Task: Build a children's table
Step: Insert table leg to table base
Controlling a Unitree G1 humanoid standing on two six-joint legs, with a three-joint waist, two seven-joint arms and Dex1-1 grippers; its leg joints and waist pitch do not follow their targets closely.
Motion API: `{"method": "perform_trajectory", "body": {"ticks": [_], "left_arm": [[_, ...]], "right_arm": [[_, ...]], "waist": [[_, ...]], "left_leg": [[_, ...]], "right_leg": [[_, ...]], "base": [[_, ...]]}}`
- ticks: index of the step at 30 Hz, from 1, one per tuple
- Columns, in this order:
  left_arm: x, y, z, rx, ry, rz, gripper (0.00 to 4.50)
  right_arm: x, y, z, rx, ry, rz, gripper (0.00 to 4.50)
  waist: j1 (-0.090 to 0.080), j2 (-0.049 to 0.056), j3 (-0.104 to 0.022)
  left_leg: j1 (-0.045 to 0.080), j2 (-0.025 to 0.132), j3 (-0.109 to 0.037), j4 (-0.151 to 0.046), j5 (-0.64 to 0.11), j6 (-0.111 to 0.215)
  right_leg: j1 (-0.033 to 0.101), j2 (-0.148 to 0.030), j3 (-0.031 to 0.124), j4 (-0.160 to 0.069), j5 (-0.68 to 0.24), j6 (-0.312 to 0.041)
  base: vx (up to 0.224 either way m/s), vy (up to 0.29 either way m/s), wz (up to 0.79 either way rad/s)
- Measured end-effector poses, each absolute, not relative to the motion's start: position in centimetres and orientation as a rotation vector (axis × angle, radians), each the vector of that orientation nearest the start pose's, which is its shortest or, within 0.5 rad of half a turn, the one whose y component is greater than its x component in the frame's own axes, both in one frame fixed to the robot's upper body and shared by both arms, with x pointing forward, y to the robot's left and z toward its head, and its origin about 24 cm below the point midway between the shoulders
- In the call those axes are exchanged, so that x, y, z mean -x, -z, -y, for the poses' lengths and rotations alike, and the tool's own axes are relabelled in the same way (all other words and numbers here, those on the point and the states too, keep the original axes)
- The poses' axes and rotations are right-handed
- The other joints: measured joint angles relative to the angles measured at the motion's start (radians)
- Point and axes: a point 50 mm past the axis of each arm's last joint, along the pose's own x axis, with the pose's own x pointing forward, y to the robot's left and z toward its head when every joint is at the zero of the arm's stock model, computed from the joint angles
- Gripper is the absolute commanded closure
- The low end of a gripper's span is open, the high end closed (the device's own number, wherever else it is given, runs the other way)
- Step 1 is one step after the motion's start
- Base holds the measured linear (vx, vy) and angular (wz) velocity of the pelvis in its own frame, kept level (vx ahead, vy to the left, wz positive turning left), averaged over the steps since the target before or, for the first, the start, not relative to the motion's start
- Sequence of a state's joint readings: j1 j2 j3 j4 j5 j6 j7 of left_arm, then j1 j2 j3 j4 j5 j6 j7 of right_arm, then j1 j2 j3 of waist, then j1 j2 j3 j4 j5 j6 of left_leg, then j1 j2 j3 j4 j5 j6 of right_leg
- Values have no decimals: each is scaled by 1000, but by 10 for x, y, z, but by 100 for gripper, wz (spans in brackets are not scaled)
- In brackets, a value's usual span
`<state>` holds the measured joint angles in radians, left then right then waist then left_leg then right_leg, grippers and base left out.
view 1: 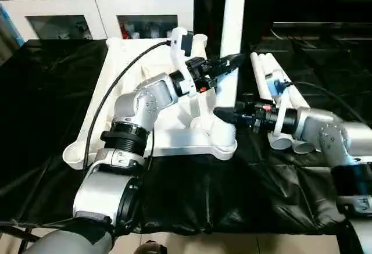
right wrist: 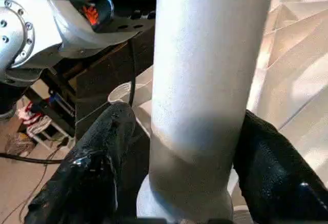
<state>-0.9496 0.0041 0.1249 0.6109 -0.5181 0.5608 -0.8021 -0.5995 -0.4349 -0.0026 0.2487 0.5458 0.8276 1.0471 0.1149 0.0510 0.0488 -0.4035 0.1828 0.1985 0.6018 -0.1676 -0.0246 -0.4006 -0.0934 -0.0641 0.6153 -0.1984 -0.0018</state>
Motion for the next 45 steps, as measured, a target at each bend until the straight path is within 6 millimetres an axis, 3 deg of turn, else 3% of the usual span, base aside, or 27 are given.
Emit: {"method": "perform_trajectory", "body": {"ticks": [11,24,45], "left_arm": [[-364,-176,-40,559,1163,-99,269],[-359,-177,-38,508,1248,-109,269],[-356,-174,-35,450,1292,-151,269]], "right_arm": [[-319,-125,150,-307,-1176,-415,145],[-318,-122,150,-275,-1202,-446,254],[-313,-115,149,-241,-1213,-473,261]], "waist": [[0,0,0],[0,0,0],[-1,1,0]], "left_leg": [[0,0,0,0,0,0],[0,0,0,0,0,0],[0,0,0,0,0,0]], "right_leg": [[0,0,0,0,0,0],[0,0,0,0,0,0],[0,0,0,1,0,0]], "base": [[0,0,0],[0,0,0],[0,0,0]]}}
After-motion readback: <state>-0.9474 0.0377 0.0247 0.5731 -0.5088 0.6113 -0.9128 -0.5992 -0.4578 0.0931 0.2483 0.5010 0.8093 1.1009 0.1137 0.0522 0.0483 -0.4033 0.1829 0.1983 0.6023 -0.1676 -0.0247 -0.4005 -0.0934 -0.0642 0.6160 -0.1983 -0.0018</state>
